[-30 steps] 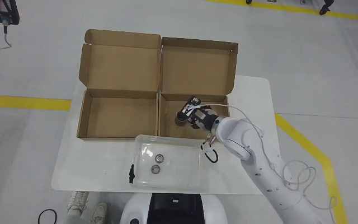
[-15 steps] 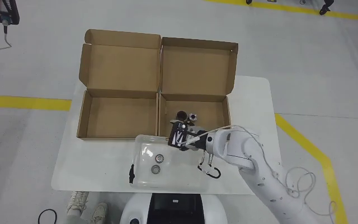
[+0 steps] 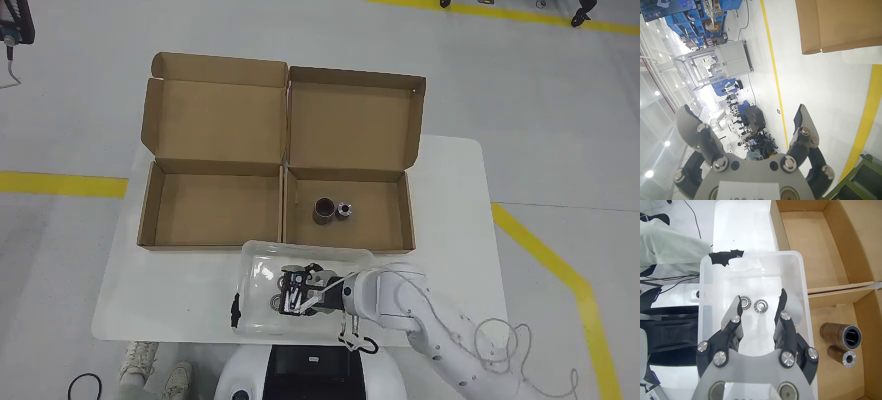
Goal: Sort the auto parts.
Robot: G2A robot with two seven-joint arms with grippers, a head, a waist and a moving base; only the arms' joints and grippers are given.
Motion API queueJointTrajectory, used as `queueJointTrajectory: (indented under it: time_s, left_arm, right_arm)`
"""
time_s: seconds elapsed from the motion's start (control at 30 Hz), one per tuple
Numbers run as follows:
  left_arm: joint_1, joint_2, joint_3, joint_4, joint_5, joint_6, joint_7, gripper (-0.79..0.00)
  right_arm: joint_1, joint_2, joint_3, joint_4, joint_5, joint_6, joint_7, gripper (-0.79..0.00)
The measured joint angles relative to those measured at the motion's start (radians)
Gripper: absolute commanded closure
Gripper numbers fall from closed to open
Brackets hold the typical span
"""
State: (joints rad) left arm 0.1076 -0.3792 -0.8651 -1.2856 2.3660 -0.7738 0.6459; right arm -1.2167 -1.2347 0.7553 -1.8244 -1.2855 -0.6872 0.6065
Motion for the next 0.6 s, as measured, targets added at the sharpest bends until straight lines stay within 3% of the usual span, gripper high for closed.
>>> queueJointTrajectory:
  time_s: [0.6]
  left_arm:
    - [0.0, 0.0, 0.0, 0.0, 0.0, 0.0, 0.0, -0.785]
  right_arm:
    - [0.099, -0.051, -0.151, 0.197, -0.12, 0.075, 0.004, -0.332]
